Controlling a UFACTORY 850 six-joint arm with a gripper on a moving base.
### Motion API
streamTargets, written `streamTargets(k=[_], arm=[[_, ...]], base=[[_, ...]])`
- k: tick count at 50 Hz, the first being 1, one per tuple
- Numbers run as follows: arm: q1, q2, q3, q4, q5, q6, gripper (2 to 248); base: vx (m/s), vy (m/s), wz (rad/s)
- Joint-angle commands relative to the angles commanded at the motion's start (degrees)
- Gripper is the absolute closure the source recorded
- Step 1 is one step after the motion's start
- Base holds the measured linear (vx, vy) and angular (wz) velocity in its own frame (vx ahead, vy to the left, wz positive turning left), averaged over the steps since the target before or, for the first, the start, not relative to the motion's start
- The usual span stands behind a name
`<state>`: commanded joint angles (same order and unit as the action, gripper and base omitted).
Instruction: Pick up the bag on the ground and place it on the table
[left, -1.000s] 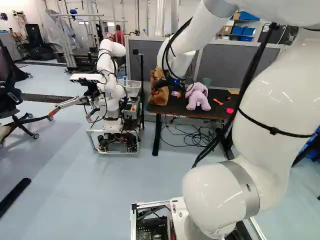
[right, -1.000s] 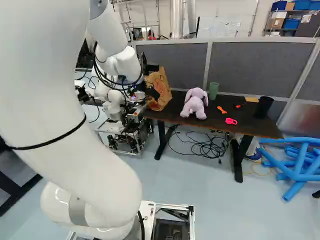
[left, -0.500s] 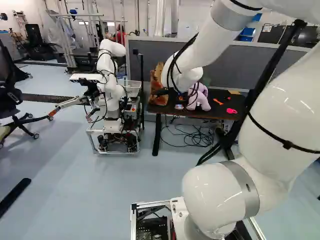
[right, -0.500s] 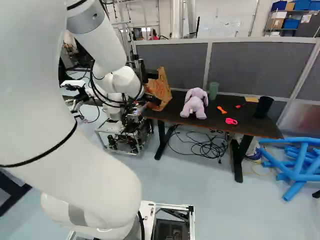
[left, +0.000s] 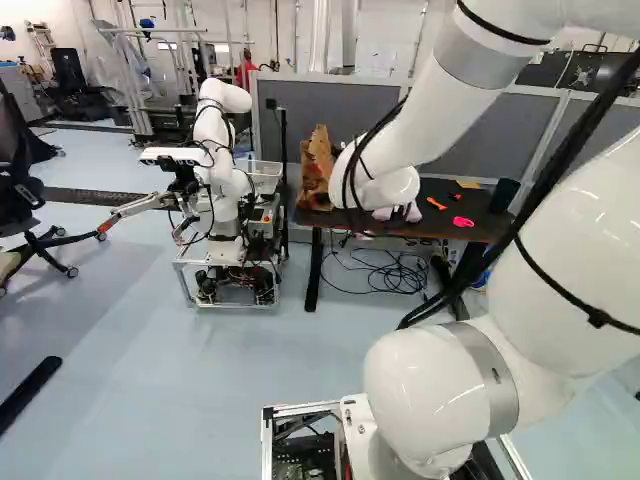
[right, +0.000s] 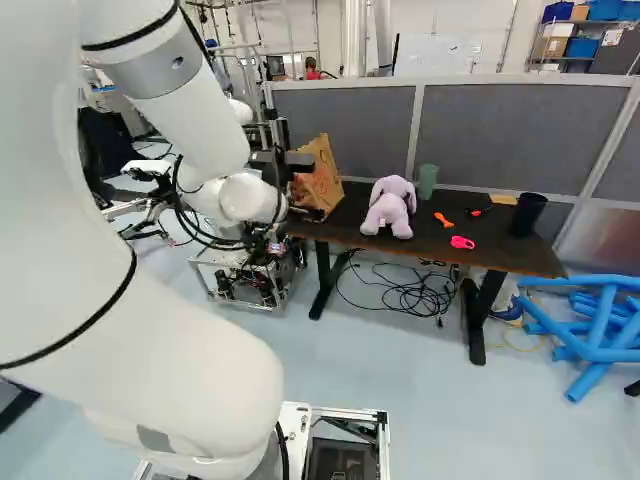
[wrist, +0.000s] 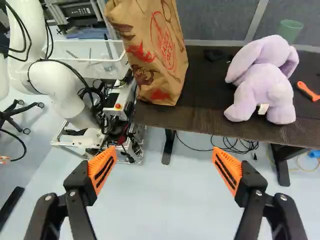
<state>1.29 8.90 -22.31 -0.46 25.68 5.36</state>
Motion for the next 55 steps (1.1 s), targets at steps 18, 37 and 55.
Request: streamTargets(k=[18, 37, 55], arm=[[-0.48, 2.65, 6.47, 0.17, 9.09, -2.01, 3], [-0.86, 4.76, 11.62, 0.31, 16.32, -3.6, 3], [-1.11, 6.14, 14.98, 0.4, 21.04, -4.64, 3]], base=[[0.0, 0.0, 0.0], [0.0, 0.0, 0.0], [0.0, 0.0, 0.0]])
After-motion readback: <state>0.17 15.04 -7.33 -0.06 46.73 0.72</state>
